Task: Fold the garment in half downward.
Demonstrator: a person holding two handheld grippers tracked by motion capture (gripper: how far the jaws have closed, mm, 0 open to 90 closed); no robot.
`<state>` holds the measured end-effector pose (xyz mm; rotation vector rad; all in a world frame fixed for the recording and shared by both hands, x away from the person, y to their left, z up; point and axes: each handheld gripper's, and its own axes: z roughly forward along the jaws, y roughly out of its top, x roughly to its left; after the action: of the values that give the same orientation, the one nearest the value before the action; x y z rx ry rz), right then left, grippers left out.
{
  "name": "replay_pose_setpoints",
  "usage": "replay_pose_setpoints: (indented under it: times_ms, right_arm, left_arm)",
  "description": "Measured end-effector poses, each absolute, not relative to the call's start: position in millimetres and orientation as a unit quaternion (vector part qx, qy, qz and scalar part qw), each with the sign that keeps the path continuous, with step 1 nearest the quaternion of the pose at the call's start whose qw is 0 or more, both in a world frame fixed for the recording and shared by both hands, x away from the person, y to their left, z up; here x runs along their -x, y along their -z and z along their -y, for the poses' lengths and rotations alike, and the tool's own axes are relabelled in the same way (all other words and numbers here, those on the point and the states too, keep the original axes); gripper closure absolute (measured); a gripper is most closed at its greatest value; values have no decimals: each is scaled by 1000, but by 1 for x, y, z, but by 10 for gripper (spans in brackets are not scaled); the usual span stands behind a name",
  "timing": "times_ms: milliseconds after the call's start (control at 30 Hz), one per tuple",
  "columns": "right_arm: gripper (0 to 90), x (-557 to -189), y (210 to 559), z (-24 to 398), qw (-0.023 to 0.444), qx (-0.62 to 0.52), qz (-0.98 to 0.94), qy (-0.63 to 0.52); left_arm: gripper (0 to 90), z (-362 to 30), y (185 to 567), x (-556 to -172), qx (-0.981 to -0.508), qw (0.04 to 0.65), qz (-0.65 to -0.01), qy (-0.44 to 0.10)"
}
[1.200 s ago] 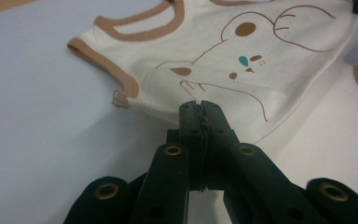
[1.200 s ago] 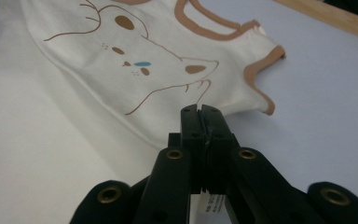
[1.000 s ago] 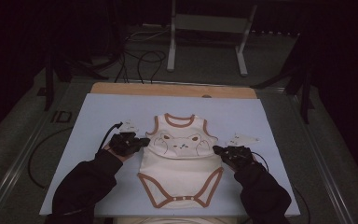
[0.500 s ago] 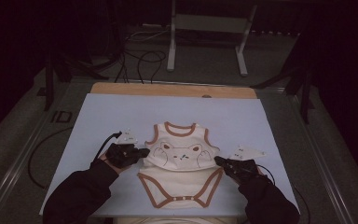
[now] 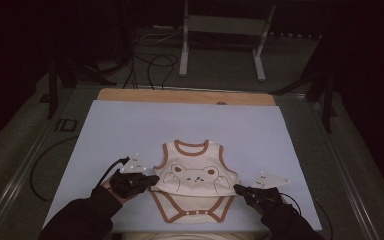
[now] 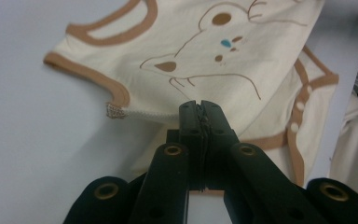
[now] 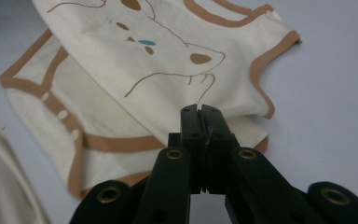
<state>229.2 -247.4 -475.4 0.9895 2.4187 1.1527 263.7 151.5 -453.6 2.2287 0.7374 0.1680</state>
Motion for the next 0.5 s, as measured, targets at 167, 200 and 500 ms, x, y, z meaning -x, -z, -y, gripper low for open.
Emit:
replay_pose_setpoints:
  times_ms: [167, 200, 500]
  right_arm:
    - [893, -219, 480, 248, 132, -344, -840, -398]
    - [892, -217, 482, 248, 129, -345, -841, -397]
    - [890, -209, 497, 251, 99, -351, -850, -381]
  left_arm:
    - [896, -154, 470, -253, -875, 380, -296, -49]
    - [896, -154, 470, -253, -875, 380, -296, -49]
    - [894, -154, 493, -242, -883, 361, -298, -19]
